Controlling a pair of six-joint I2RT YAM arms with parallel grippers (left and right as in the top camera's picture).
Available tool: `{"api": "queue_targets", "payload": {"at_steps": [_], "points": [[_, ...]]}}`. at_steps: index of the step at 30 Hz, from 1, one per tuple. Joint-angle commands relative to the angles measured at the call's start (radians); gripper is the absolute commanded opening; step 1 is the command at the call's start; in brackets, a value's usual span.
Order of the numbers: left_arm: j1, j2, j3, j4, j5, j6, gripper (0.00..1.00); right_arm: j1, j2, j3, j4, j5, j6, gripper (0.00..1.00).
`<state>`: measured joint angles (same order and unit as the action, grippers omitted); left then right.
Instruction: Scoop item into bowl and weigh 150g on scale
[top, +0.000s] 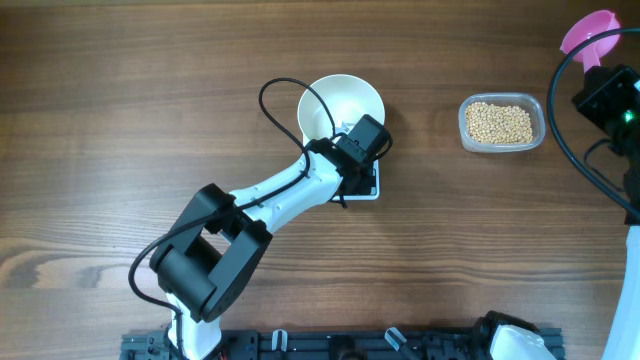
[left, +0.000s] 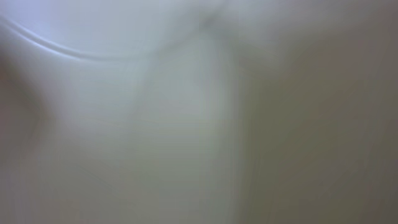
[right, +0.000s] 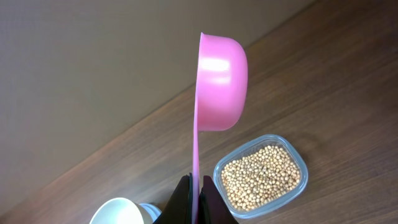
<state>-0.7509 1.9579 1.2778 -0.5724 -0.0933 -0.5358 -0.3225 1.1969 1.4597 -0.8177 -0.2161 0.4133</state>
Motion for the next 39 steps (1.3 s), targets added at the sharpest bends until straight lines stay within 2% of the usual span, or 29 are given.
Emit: {"api": "queue_targets", "payload": {"at_steps": [1,39], "points": [[0.003,0.002,0.000,-0.014,-0.032,0.008,0.04,-0.004,0.004,0.029,-0.007,0.010,-0.016,0.05],[0.003,0.019,-0.028,-0.029,-0.032,0.008,0.04,-0.004,0.004,0.029,-0.013,0.010,-0.047,0.04]]}}
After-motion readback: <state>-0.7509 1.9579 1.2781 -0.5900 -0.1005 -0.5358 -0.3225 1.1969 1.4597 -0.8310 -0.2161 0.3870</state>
